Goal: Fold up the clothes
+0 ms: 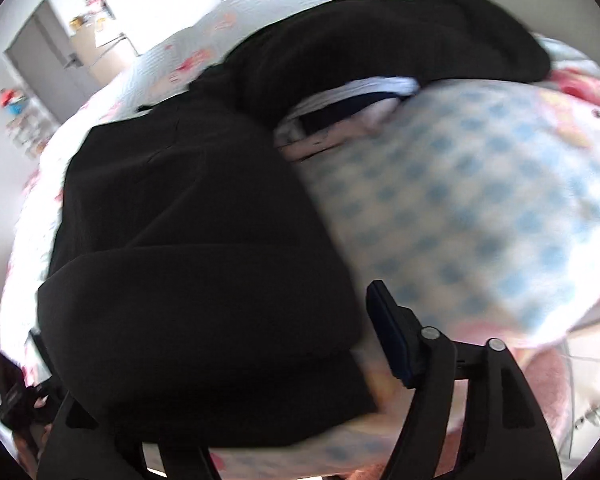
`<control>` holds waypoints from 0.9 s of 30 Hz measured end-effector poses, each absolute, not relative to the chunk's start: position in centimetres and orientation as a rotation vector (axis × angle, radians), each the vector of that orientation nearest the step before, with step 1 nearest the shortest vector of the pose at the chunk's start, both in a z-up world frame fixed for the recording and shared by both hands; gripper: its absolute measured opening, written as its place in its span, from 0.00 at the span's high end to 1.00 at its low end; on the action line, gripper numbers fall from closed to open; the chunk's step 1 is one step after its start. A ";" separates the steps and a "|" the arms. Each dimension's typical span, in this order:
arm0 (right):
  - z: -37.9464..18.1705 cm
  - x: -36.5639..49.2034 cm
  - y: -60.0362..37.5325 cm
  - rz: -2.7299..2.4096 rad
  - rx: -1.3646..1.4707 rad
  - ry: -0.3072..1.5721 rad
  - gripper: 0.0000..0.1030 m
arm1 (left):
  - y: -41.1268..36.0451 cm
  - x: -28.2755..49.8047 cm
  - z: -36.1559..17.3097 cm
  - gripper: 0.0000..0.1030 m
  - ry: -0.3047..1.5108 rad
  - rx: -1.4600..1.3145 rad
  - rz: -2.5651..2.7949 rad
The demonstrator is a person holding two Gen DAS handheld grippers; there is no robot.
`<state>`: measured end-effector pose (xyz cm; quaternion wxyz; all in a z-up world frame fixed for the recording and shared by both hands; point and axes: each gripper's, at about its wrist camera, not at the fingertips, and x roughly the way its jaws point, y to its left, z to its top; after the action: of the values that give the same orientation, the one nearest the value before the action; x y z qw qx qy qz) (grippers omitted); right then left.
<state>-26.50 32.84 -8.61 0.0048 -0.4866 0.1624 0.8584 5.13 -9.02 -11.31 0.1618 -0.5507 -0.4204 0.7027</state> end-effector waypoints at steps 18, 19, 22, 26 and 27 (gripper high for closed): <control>5.1 -25.6 24.2 3.108 -1.244 0.316 0.70 | -10.9 8.1 9.6 0.81 -0.907 -0.965 2.530; 3.7 -26.9 23.8 3.053 -1.307 0.271 0.62 | -10.9 7.7 8.4 0.80 -0.922 -1.019 2.527; -3.1 -30.3 22.2 2.885 -1.582 0.191 0.51 | -10.7 6.4 3.1 0.63 -1.016 -1.218 2.415; -11.0 -31.4 21.0 2.696 -1.860 0.132 0.53 | -10.9 4.4 -3.2 0.75 -1.040 -1.401 2.408; -11.5 -31.7 20.7 2.684 -1.876 0.114 0.69 | -11.0 3.6 -3.9 0.81 -1.056 -1.420 2.411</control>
<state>-31.70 20.70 -11.45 -0.0672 -0.5712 0.0348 0.8173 3.56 -10.98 -3.92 0.0753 -0.4733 -0.3520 0.8040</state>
